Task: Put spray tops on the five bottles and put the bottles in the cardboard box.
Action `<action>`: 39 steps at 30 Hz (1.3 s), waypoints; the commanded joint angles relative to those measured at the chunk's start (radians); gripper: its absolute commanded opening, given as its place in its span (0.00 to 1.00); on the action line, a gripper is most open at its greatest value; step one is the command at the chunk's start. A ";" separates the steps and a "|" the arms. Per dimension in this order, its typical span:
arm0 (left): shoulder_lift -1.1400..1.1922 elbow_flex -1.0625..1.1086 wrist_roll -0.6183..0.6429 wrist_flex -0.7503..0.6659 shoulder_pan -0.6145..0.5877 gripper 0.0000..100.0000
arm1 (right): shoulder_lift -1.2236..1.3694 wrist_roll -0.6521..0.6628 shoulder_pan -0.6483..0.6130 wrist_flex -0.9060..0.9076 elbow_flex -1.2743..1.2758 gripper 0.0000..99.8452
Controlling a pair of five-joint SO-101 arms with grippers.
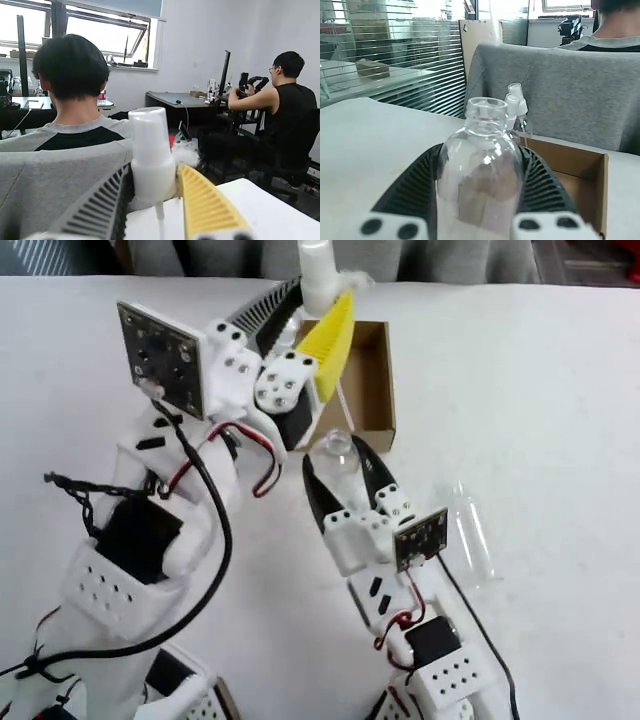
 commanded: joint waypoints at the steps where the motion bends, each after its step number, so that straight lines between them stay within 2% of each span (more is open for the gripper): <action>1: 0.002 0.052 -0.087 -0.068 0.007 0.02 | -0.019 -0.011 -0.001 0.002 0.009 0.02; 4: 0.002 0.087 -0.132 -0.087 0.007 0.02 | -0.019 -0.011 0.001 0.002 0.009 0.02; 13: -0.002 0.135 -0.130 -0.071 0.015 0.02 | -0.019 -0.011 0.002 0.002 0.009 0.02; 23: -0.252 0.532 -0.137 -0.114 0.105 0.02 | -0.019 -0.011 0.001 0.002 0.009 0.02; 26: -0.274 0.594 -0.137 -0.176 0.093 0.02 | -0.019 -0.011 0.001 0.002 0.009 0.02; 31: -0.275 0.640 -0.137 -0.181 0.079 0.02 | -0.019 -0.011 0.004 0.002 0.009 0.02; 33: -0.277 0.643 -0.137 -0.178 0.079 0.05 | -0.019 -0.011 0.004 0.002 0.009 0.02; 39: -0.277 0.643 -0.129 -0.176 0.076 0.26 | -0.019 -0.011 0.005 0.002 0.009 0.02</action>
